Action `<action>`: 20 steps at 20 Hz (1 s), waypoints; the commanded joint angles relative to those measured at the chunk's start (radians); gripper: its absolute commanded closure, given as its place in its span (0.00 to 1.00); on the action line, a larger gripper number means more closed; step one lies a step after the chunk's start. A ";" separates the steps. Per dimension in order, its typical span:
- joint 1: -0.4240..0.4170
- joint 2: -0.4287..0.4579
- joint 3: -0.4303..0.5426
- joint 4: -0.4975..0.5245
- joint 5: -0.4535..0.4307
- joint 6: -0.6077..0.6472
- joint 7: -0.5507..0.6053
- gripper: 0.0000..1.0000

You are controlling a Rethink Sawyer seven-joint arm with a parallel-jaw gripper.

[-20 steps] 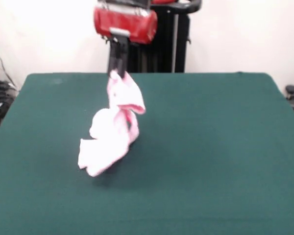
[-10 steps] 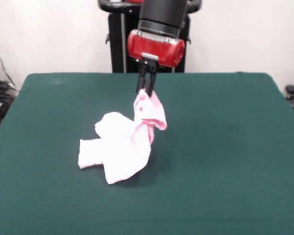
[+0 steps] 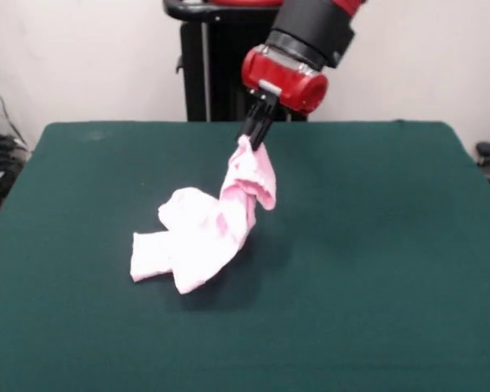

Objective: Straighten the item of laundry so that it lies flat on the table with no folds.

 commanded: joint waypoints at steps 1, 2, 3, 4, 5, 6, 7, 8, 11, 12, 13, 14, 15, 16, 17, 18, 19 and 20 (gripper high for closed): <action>0.296 0.234 -0.121 0.153 0.646 -0.124 0.249 1.00; 0.296 0.239 -0.107 0.153 0.674 -0.146 0.240 1.00; 0.295 0.234 -0.089 0.157 0.698 -0.156 0.246 1.00; 0.297 0.237 -0.073 0.157 0.730 -0.172 0.244 1.00; 0.300 0.238 -0.063 0.157 0.753 -0.181 0.239 1.00; 0.303 0.238 -0.054 0.157 0.777 -0.190 0.234 1.00; 0.300 0.236 -0.046 0.157 0.782 -0.190 0.235 1.00; 0.298 0.232 -0.043 0.157 0.782 -0.189 0.234 1.00; 0.307 0.217 -0.021 0.164 0.836 -0.186 0.213 1.00; 0.315 0.215 -0.009 0.166 0.870 -0.191 0.202 1.00; 0.317 0.216 0.006 0.166 0.900 -0.202 0.201 1.00; 0.320 0.218 0.023 0.164 0.933 -0.221 0.209 1.00; 0.323 0.220 0.040 0.162 0.967 -0.240 0.218 1.00; 0.327 0.220 0.044 0.162 0.988 -0.251 0.211 1.00; 0.331 0.215 0.049 0.160 1.014 -0.259 0.190 1.00; 0.334 0.201 0.060 0.163 1.052 -0.266 0.166 1.00; 0.336 0.192 0.074 0.162 1.087 -0.280 0.143 1.00; 0.335 0.174 0.093 0.164 1.128 -0.293 0.122 1.00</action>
